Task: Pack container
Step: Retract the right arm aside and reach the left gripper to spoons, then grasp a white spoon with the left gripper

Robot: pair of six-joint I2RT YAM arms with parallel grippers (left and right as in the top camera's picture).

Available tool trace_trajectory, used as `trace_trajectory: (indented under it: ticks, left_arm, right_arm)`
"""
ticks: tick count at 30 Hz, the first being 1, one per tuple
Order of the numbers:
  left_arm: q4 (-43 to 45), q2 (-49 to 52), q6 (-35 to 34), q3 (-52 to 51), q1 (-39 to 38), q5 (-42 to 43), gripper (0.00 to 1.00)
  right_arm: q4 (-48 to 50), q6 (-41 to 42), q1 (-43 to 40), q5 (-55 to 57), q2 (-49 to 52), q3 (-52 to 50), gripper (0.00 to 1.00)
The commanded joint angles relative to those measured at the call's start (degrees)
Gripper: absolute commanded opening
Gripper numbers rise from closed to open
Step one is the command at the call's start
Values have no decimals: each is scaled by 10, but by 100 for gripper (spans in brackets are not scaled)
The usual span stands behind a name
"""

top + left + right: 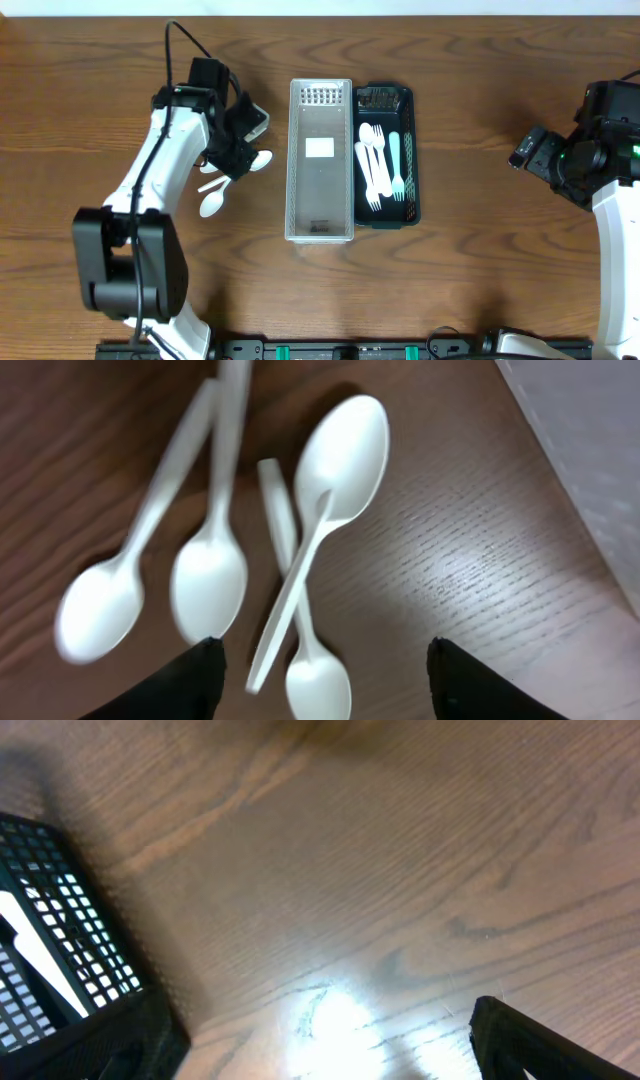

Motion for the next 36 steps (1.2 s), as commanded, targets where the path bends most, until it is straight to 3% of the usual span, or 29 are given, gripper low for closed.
trace_trajectory:
  ticks: [1,7,20,22,27,36]
  left_arm:
    - [1,33,55,11,0,14,63]
    - [9,85,57,11,0,14,61]
    - [17,120,56,8,-14,14,45]
    - [17,121,56,7,-14,14,37]
    - [10,121,56,7,-14,14,7]
    - [-8,113,15,7,-14,12,6]
  right_arm:
    - [-5,-4,-5,2,2,-2,99]
    - [-5,-4,-5,2,2,-2,99]
    - [-4,-4,-5,3,2,-2,99]
    - [-5,-4,-5,2,2,-2,99]
    - [-5,-4,-5,2,2,-2,99]
    - [-10,-4,-5,2,2,-2,99]
